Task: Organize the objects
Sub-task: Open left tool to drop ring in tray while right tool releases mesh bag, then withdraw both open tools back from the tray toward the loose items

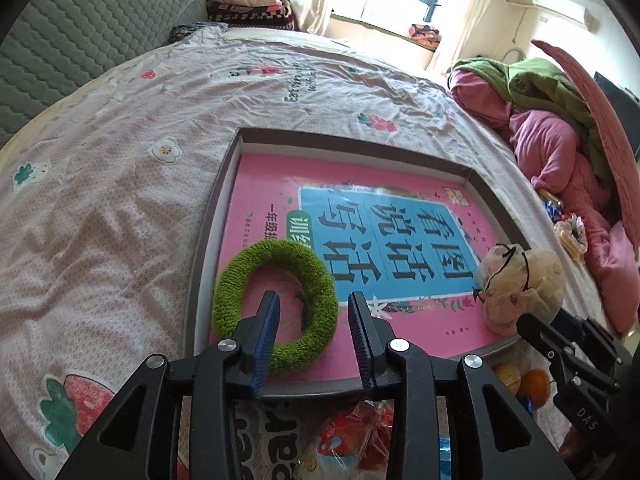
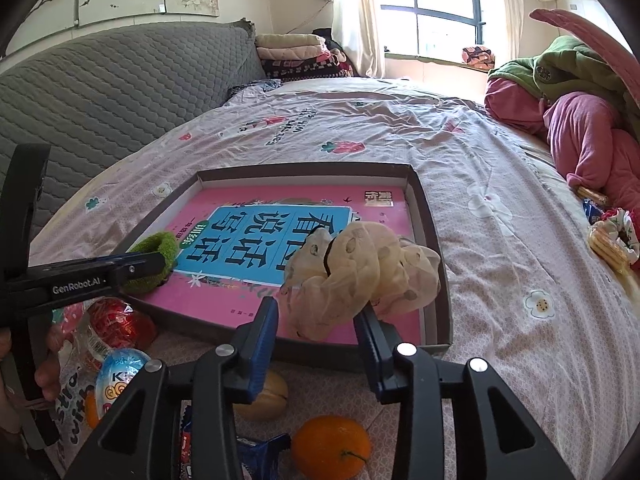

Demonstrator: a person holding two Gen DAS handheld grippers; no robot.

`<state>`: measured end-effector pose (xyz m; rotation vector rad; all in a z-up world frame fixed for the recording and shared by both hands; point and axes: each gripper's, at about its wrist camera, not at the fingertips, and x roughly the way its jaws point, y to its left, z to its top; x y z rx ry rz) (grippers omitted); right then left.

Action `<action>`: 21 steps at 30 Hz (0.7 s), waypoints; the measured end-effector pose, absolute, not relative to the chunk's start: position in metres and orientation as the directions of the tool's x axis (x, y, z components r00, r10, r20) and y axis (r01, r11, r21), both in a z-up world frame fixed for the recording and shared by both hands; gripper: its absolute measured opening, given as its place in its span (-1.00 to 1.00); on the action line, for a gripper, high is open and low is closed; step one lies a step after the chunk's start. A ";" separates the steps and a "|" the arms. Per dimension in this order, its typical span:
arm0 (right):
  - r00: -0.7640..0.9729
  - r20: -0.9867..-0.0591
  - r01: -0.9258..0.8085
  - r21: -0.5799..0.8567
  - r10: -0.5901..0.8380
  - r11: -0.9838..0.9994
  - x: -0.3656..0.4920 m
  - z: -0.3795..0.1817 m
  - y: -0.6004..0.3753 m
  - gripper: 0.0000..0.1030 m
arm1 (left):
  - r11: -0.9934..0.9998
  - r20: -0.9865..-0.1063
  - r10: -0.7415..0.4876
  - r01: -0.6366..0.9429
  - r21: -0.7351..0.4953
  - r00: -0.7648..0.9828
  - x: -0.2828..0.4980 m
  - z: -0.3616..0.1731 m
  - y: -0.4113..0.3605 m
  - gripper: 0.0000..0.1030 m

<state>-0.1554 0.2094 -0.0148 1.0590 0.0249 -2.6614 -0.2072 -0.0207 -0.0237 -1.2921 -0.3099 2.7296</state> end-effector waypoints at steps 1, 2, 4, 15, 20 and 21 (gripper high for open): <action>-0.694 -0.676 0.260 0.085 -0.247 -0.962 -0.155 -0.015 0.210 -0.22 | -0.973 -0.749 0.181 -0.005 -0.231 -0.637 -0.206 -0.022 -0.021 -0.27; -0.695 -0.676 0.259 0.083 -0.245 -0.962 -0.155 -0.014 0.210 -0.21 | -0.972 -0.748 0.183 -0.004 -0.235 -0.638 -0.206 -0.021 -0.022 -0.27; -0.697 -0.676 0.255 0.079 -0.240 -0.964 -0.153 -0.014 0.212 -0.20 | -0.968 -0.743 0.194 -0.004 -0.250 -0.640 -0.203 -0.020 -0.022 -0.25; -0.702 -0.669 0.276 0.060 -0.244 -0.959 -0.140 -0.010 0.211 -0.09 | -0.968 -0.725 0.186 0.001 -0.249 -0.663 -0.180 -0.008 -0.024 -0.24; -0.696 -0.670 0.281 0.076 -0.257 -0.957 -0.136 -0.009 0.211 -0.08 | -0.962 -0.723 0.194 0.016 -0.273 -0.663 -0.170 -0.007 -0.030 -0.24; -0.695 -0.671 0.280 0.080 -0.260 -0.957 -0.136 -0.009 0.212 -0.08 | -0.962 -0.723 0.192 0.019 -0.272 -0.664 -0.168 -0.007 -0.031 -0.24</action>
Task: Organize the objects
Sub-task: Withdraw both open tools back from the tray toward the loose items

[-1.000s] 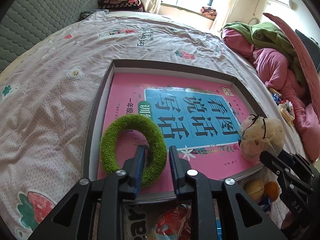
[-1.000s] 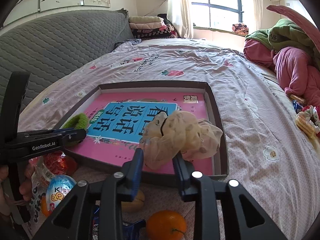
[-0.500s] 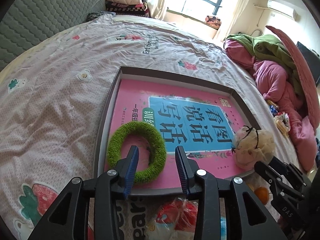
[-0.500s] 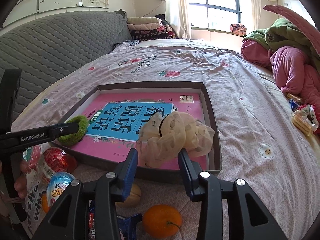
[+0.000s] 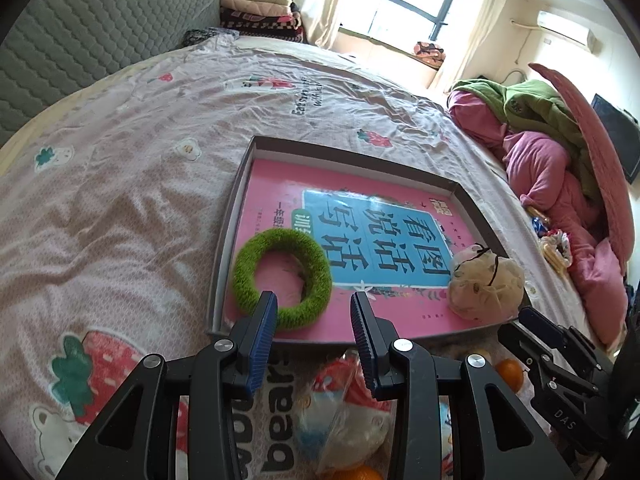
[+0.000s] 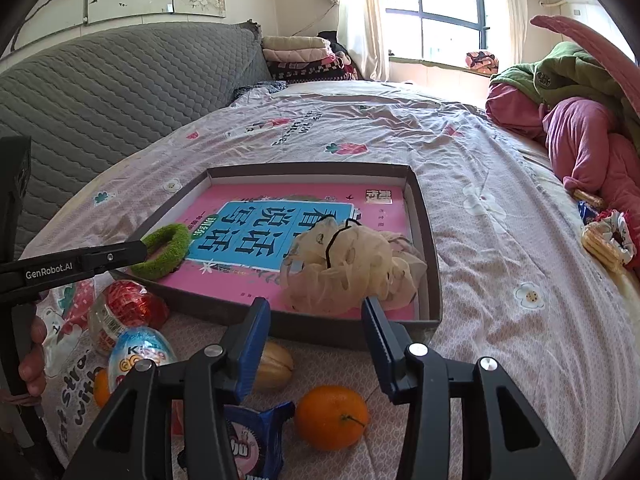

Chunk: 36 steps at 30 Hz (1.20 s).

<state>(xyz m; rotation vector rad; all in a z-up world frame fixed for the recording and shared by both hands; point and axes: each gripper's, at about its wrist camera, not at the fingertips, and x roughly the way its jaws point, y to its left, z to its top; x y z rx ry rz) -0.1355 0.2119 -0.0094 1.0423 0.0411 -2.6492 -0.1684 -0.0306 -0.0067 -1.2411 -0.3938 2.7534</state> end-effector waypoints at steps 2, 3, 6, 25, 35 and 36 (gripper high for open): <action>-0.690 -0.673 0.282 0.089 -0.267 -0.955 -0.134 -0.010 0.213 -0.08 | -0.963 -0.722 0.185 0.025 -0.269 -0.666 -0.163 -0.007 -0.031 -0.24; -0.688 -0.673 0.282 0.094 -0.270 -0.955 -0.133 -0.010 0.214 -0.08 | -0.963 -0.723 0.185 0.024 -0.269 -0.665 -0.161 -0.006 -0.031 -0.24; -0.692 -0.669 0.281 0.096 -0.271 -0.955 -0.131 -0.009 0.215 -0.08 | -0.966 -0.721 0.179 0.019 -0.257 -0.670 -0.154 -0.003 -0.030 -0.24; -0.749 -0.596 0.277 0.114 -0.289 -0.954 -0.112 0.016 0.227 0.01 | -0.975 -0.700 0.161 -0.005 -0.220 -0.696 -0.119 0.013 -0.015 -0.24; -0.765 -0.571 0.274 0.129 -0.298 -0.953 -0.102 0.020 0.232 0.04 | -0.978 -0.695 0.162 -0.021 -0.207 -0.700 -0.108 0.020 -0.011 -0.24; -0.767 -0.567 0.277 0.129 -0.300 -0.952 -0.099 0.020 0.232 0.04 | -0.979 -0.696 0.159 -0.021 -0.203 -0.700 -0.106 0.020 -0.011 -0.24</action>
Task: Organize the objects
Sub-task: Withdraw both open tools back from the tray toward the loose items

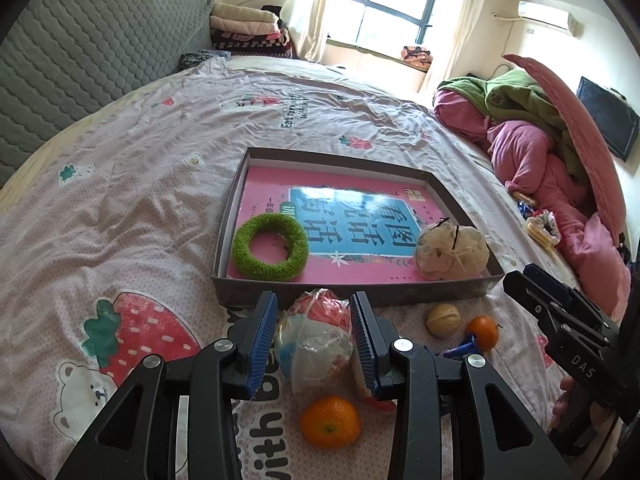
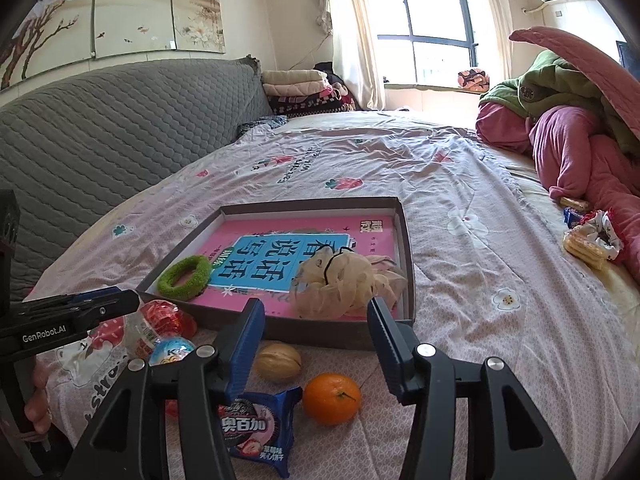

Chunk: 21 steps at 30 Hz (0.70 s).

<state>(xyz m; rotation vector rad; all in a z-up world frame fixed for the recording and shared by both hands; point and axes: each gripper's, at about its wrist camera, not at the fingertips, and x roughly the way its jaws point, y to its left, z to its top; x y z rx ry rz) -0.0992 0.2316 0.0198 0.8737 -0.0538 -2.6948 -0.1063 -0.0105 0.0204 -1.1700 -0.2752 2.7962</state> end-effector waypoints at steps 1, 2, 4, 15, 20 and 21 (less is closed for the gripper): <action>-0.769 -0.563 0.280 0.129 -0.303 -0.951 -0.097 0.020 0.231 0.07 | -0.979 -0.696 0.159 -0.022 -0.202 -0.700 -0.106 0.021 -0.011 -0.24; -0.770 -0.560 0.284 0.128 -0.305 -0.950 -0.096 0.020 0.231 0.09 | -0.979 -0.696 0.159 -0.022 -0.202 -0.701 -0.104 0.021 -0.011 -0.24; -0.775 -0.553 0.289 0.120 -0.306 -0.950 -0.091 0.021 0.229 0.10 | -0.979 -0.695 0.158 -0.020 -0.203 -0.701 -0.101 0.022 -0.014 -0.24; -0.794 -0.529 0.308 0.074 -0.299 -0.948 -0.072 0.023 0.221 0.16 | -0.980 -0.694 0.162 -0.033 -0.194 -0.702 -0.082 0.023 -0.015 -0.24; -0.791 -0.536 0.307 0.068 -0.295 -0.949 -0.063 0.018 0.221 0.16 | -0.983 -0.685 0.153 -0.036 -0.182 -0.712 -0.075 0.026 -0.012 -0.24; -0.788 -0.540 0.309 0.068 -0.295 -0.949 -0.061 0.017 0.221 0.16 | -0.983 -0.683 0.151 -0.038 -0.178 -0.715 -0.073 0.026 -0.011 -0.24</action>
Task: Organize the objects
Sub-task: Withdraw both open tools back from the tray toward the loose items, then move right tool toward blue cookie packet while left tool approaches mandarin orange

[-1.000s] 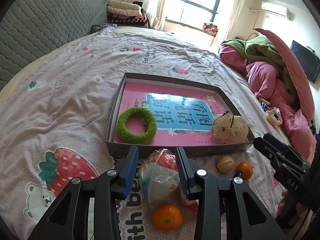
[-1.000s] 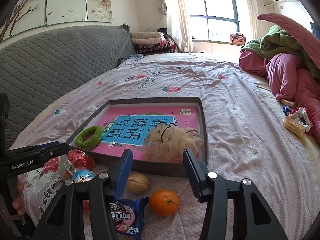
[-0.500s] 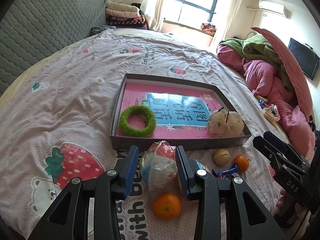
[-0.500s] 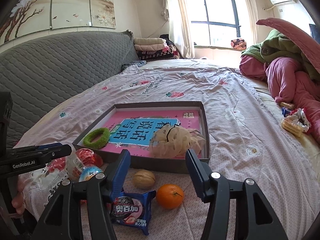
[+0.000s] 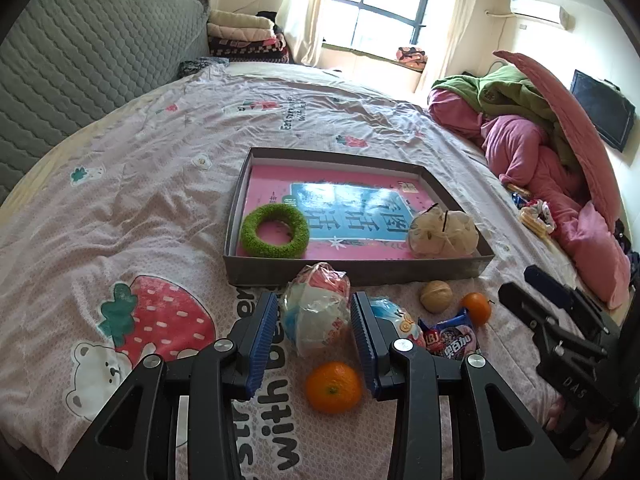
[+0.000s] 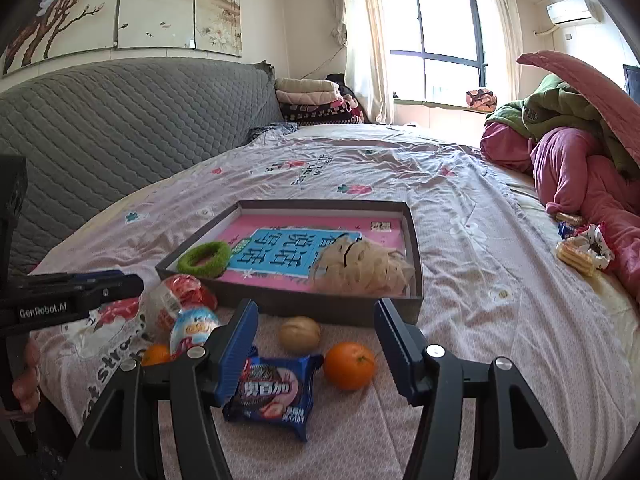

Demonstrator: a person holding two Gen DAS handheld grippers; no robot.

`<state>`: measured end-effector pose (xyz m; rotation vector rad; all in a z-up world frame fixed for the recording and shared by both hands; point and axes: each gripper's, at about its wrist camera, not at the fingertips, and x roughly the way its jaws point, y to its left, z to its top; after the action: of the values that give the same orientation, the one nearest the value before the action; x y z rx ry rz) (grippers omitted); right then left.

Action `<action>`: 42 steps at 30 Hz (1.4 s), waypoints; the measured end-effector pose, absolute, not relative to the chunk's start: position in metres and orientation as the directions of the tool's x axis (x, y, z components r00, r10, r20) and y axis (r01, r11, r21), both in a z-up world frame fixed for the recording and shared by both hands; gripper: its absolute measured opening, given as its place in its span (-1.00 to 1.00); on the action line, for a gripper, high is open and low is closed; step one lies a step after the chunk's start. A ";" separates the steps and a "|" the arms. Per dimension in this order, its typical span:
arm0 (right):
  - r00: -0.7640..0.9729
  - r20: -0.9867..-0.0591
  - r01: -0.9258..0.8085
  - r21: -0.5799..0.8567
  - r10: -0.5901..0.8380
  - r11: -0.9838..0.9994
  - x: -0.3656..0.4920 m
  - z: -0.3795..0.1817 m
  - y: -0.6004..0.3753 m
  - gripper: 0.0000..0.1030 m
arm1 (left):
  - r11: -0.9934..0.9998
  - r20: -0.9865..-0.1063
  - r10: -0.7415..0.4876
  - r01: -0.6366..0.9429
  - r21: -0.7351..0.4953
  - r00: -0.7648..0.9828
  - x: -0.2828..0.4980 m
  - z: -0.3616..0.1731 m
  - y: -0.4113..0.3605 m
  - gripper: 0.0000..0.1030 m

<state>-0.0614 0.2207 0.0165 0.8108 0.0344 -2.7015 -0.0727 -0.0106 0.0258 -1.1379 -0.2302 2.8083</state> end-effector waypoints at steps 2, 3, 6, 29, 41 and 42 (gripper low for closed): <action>-0.787 -0.542 0.309 0.066 -0.294 -0.949 -0.057 0.014 0.221 0.17 | -0.985 -0.680 0.145 -0.042 -0.165 -0.719 -0.070 0.026 -0.008 -0.23; -0.786 -0.543 0.310 0.065 -0.294 -0.949 -0.055 0.014 0.221 0.17 | -0.986 -0.681 0.142 -0.046 -0.158 -0.718 -0.068 0.026 -0.005 -0.11; -0.784 -0.546 0.311 0.067 -0.296 -0.948 -0.048 0.012 0.222 0.17 | -0.989 -0.679 0.135 -0.055 -0.138 -0.722 -0.064 0.025 -0.001 0.11; -0.777 -0.564 0.310 0.045 -0.280 -0.950 -0.024 -0.001 0.216 0.31 | -0.994 -0.709 0.112 -0.074 -0.084 -0.696 -0.033 0.001 0.002 0.14; -0.760 -0.597 0.270 0.071 -0.258 -0.960 -0.024 -0.010 0.222 0.31 | -0.991 -0.725 0.133 -0.091 -0.097 -0.676 -0.029 -0.005 0.005 0.14; -0.760 -0.597 0.268 0.071 -0.256 -0.961 -0.024 -0.010 0.222 0.31 | -0.991 -0.728 0.133 -0.092 -0.096 -0.672 -0.029 -0.006 0.005 0.14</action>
<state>-0.0239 0.2223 -0.0098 0.9156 0.0273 -2.7110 -0.0294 0.0048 -0.0057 -1.2097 -0.0774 2.7642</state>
